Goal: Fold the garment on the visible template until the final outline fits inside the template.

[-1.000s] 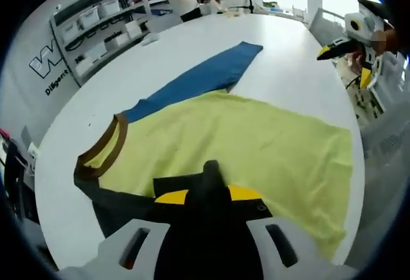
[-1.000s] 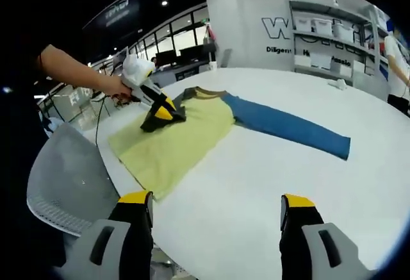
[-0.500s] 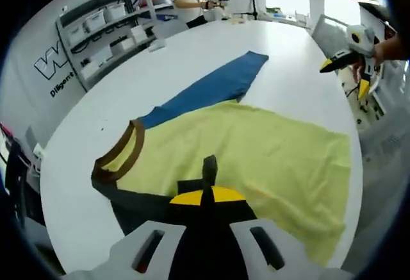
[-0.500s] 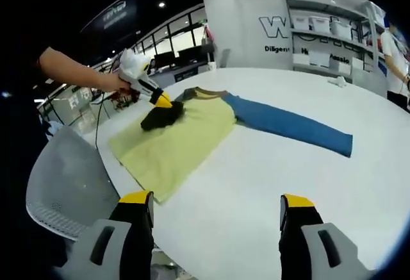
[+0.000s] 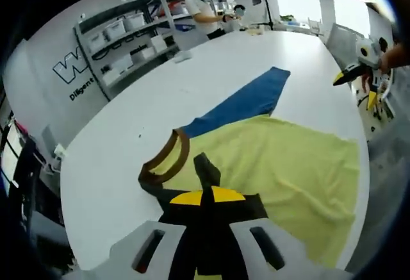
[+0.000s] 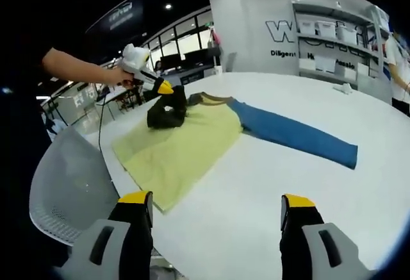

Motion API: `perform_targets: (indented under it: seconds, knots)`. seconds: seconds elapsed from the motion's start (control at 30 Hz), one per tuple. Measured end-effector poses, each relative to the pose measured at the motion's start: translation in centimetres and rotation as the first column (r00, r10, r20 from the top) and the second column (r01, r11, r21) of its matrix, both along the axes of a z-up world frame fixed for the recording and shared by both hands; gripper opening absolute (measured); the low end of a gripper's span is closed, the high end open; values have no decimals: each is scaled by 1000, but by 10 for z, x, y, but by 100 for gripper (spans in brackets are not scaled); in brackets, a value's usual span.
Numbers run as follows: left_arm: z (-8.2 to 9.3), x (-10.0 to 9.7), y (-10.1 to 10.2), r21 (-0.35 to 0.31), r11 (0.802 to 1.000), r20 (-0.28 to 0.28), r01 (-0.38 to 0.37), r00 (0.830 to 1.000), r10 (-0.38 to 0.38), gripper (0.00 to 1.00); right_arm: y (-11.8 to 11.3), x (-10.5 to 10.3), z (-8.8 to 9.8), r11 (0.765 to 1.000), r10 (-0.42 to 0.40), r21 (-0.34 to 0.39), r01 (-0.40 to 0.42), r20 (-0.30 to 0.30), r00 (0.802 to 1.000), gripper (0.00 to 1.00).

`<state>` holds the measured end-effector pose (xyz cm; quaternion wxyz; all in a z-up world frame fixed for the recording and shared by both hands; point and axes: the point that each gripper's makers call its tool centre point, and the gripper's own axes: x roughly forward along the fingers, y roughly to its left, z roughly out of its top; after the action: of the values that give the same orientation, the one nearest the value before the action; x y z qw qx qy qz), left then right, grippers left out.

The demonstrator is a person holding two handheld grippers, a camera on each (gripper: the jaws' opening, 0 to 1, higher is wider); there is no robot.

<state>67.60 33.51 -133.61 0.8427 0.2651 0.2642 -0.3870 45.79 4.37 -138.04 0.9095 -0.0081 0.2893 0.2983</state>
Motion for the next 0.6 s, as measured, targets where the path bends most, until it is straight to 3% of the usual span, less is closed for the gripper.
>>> perform_targets:
  seconds: [0.6]
  knots:
    - [44, 36, 49, 15, 999, 102, -51, 994, 49, 2, 9, 3, 2, 1000, 16, -1, -16, 4, 1000, 80]
